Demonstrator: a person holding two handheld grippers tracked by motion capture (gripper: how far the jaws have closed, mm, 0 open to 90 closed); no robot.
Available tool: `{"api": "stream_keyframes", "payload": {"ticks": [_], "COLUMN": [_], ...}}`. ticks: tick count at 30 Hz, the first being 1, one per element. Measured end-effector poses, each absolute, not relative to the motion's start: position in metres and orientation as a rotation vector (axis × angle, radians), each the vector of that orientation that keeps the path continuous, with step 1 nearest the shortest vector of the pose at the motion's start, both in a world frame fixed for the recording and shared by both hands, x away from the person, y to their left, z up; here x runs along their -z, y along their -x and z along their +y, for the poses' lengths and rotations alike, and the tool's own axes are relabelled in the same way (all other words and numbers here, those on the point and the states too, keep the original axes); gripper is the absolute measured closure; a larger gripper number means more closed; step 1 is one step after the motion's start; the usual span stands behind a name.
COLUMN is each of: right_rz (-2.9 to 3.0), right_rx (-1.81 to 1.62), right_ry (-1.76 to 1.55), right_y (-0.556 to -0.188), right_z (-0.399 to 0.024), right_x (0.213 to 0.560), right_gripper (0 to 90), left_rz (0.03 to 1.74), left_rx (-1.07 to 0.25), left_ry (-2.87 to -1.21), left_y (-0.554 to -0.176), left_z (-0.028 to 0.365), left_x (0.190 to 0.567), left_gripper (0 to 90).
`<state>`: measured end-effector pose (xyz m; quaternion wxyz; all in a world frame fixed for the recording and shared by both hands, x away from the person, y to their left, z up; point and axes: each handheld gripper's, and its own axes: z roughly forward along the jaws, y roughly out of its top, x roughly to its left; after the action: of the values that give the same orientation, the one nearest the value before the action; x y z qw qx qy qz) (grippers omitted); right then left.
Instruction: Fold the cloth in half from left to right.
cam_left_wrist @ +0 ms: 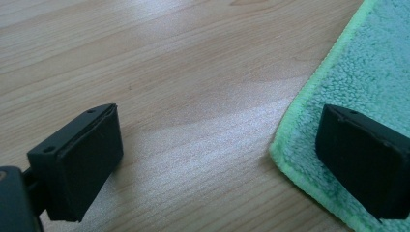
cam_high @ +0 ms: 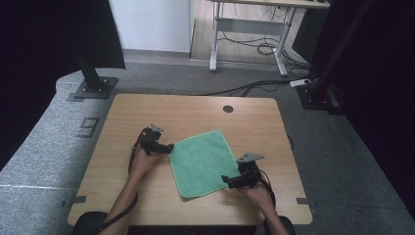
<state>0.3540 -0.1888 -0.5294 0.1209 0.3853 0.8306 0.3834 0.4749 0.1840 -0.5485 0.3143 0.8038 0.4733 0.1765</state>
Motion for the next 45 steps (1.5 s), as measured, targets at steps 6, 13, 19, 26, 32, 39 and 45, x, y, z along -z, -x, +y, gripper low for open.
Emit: {"api": "stream_keyframes", "payload": {"ticks": [6,13,19,26,32,39,45], "right_rz": [2.521,2.603,2.677,2.744,2.798,2.85,2.829], "right_rx": [-1.127,-1.159,-1.171,-1.2,-1.199,-1.113,-1.056], "right_ry": [-1.02,-0.947,-0.878,-0.762,-0.692,-0.573,-0.599], "right_y": [-0.347,-0.338,-0.331,-0.322,-0.315,-0.308,-0.306], "right_z": [-0.161,-0.138,-0.115,-0.087,-0.062,-0.037,-0.04], "right_x": [0.532,0.535,0.537,0.534,0.532,0.532,0.534], "right_gripper": [11.1,13.4,16.7,27.0,35.7,63.6,82.4], "left_rz": [1.247,1.246,1.247,1.247,1.248,1.246,1.217], "left_rx": [-0.465,-0.466,-0.466,-0.466,-0.464,-0.464,-0.462], "left_ry": [-2.121,-2.121,-2.12,-2.117,-2.118,-2.116,-2.108], "left_y": [-0.475,-0.475,-0.475,-0.475,-0.475,-0.475,-0.472], "left_z": [0.184,0.184,0.184,0.184,0.184,0.184,0.185], "left_x": [0.548,0.549,0.549,0.549,0.549,0.549,0.548], "left_gripper": [3.3,3.3,3.3,3.3,3.3,3.7,15.6]}}
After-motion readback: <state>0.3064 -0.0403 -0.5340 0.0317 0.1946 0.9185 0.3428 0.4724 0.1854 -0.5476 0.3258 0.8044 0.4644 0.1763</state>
